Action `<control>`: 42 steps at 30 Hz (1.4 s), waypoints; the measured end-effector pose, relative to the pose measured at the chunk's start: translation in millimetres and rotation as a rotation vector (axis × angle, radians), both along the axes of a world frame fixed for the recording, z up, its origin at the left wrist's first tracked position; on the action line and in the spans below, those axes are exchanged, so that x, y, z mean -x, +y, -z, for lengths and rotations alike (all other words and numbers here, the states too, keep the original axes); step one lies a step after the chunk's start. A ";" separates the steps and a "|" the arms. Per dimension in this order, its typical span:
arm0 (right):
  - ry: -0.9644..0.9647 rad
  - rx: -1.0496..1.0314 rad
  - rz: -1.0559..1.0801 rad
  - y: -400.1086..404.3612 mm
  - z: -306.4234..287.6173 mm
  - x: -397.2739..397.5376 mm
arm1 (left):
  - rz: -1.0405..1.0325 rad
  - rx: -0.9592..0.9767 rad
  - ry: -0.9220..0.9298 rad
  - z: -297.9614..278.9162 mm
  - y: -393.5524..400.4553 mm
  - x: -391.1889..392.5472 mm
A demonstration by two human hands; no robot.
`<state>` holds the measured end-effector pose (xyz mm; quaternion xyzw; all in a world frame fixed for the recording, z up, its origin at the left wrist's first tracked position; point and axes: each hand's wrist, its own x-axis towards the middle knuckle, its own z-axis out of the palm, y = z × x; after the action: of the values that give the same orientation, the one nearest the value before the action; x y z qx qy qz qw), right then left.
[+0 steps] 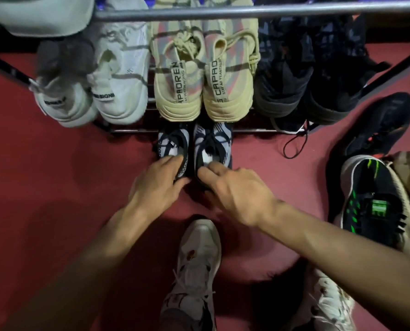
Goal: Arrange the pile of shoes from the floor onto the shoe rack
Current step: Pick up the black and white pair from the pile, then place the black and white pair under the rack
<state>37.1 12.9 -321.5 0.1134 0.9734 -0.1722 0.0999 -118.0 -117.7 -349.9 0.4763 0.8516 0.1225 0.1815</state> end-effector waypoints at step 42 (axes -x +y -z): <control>-0.212 -0.230 0.897 77.5 77.6 -255.0 | 0.228 -0.165 -0.270 38.9 54.9 -109.7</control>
<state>292.1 90.4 -399.1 0.5498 0.8256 -0.0770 0.1013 -8.3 -62.7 -388.8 0.5620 0.7472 0.2332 0.2673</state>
